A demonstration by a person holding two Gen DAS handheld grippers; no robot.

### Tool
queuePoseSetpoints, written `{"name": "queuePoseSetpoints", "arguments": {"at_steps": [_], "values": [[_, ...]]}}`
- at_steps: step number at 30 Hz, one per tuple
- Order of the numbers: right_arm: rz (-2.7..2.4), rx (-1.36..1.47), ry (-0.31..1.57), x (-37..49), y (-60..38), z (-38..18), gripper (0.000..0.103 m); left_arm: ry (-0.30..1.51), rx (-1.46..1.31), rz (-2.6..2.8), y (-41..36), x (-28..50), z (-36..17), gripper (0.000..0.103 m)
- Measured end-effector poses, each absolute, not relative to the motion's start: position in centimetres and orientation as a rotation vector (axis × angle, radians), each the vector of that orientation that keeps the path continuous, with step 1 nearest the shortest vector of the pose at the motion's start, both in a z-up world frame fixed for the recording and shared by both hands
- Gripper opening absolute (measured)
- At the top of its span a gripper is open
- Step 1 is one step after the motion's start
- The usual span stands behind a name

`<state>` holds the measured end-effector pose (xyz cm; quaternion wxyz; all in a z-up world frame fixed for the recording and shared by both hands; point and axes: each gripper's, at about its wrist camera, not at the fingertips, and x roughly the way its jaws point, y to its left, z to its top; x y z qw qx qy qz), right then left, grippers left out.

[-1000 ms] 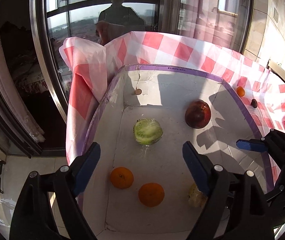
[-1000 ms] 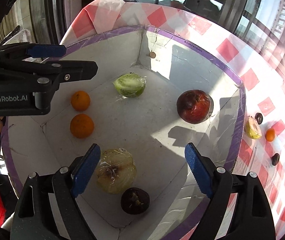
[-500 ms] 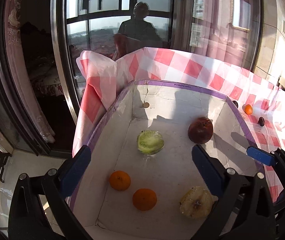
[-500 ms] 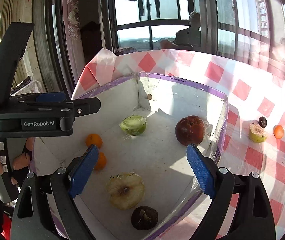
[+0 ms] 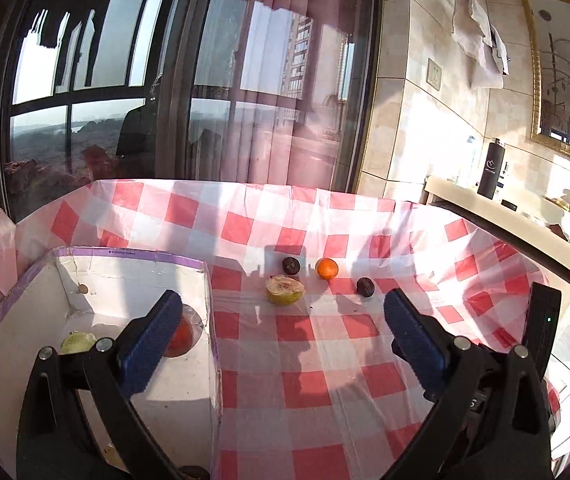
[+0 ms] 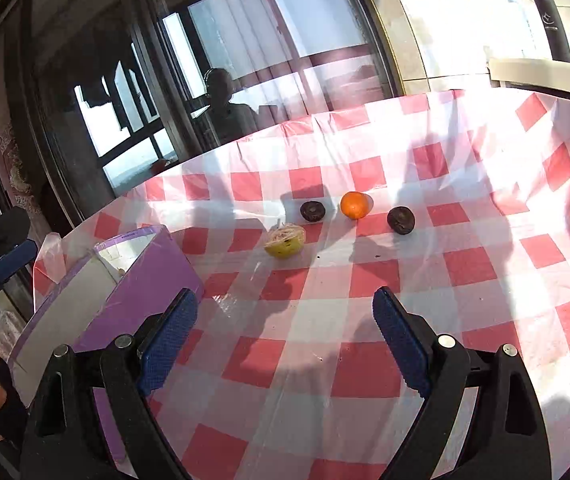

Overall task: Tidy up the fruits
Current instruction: 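Move both open tools back toward the last fruits on the table, then grasp a dark passion fruit with the right tool while the left grasps the other pear half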

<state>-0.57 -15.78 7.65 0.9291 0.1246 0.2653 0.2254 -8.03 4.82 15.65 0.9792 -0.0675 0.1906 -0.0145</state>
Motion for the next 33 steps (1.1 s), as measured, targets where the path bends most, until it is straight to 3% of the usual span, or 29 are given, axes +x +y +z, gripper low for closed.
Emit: {"name": "queuePoseSetpoints", "arguments": {"at_steps": [5,10,18,25,30,33], "values": [[0.268,0.384,0.553,1.3,-23.3,6.0,0.087,0.493,-0.108,-0.137,-1.6,-1.4,10.8,0.101],[0.191,0.415,0.592,2.9,-26.3,4.0,0.087,0.578,-0.162,-0.079,-2.7,5.1,6.3,0.101],[0.212,0.326,0.658,7.5,-24.0,2.2,0.087,0.614,-0.439,-0.044,1.7,8.0,2.5,0.101],[0.283,0.243,0.723,14.8,-19.4,1.6,0.086,0.625,-0.462,-0.078,1.7,8.4,2.2,0.101],[0.294,0.144,0.780,19.3,-15.9,1.0,0.071,0.639,-0.505,-0.083,2.2,8.7,1.9,0.101],[0.291,0.089,0.814,21.2,-14.5,0.7,0.067,0.646,-0.524,-0.082,2.5,8.7,1.7,0.101]]}}
